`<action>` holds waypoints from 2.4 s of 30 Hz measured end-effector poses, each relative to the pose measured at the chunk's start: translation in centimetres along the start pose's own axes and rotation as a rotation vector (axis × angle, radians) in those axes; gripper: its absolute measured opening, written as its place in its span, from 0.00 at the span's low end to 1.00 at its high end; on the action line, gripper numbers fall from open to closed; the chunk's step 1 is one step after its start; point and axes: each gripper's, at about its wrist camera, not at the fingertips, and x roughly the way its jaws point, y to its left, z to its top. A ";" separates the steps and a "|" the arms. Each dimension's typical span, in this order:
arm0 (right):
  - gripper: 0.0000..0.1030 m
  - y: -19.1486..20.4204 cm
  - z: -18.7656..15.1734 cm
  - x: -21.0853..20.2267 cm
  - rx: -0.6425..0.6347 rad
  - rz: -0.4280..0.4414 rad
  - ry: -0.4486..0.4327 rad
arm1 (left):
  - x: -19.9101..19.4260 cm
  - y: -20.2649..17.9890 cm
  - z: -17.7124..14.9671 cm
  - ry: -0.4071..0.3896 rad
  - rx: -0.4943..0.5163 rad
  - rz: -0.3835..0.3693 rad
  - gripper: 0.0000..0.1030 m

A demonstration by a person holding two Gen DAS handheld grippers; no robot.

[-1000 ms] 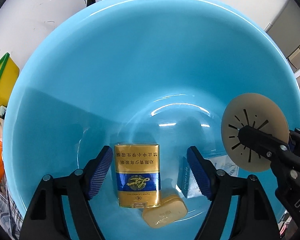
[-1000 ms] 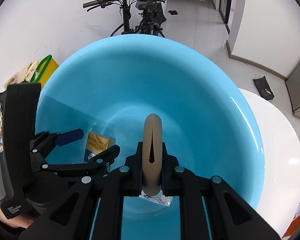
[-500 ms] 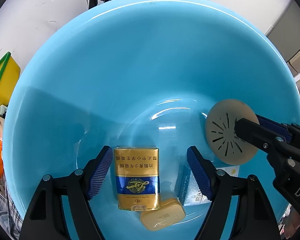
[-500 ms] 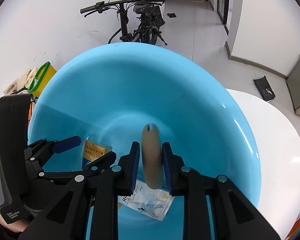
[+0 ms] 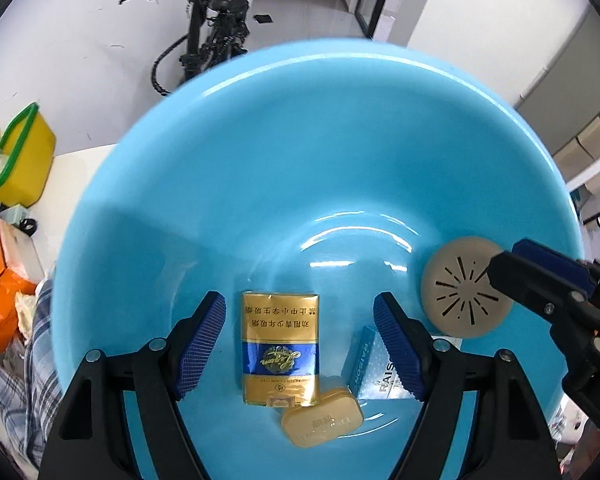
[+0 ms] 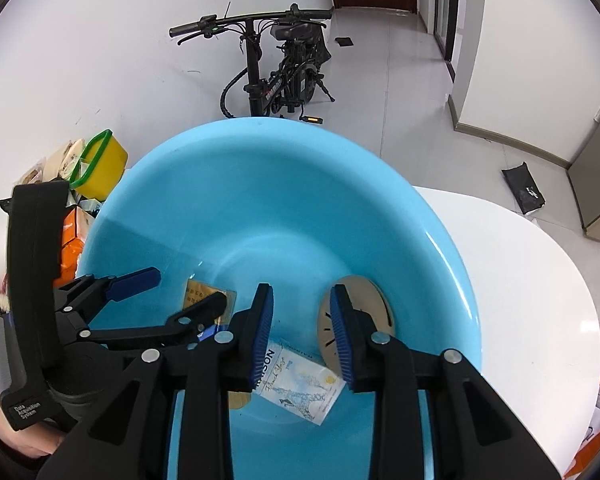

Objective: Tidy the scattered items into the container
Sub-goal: 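Open both tools to drop the pack and soap dish into the basin, then raise both open tools away from the basin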

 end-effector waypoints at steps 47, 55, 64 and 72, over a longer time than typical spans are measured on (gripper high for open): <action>1.00 3.5 -8.1 -11.8 -0.079 -0.122 -0.724 | -17.9 1.1 -11.1 -0.933 0.033 0.141 1.00; 1.00 4.1 -13.2 -14.8 -0.083 -0.094 -0.726 | -20.2 2.2 -15.8 -0.908 0.006 0.037 1.00; 1.00 5.1 -20.1 -18.1 -0.209 -0.065 -0.702 | -21.6 2.1 -23.1 -0.773 0.175 -0.082 1.00; 1.00 4.2 -25.5 -17.1 -0.248 -0.061 -0.593 | -20.7 0.6 -29.2 -0.657 0.382 -0.052 1.00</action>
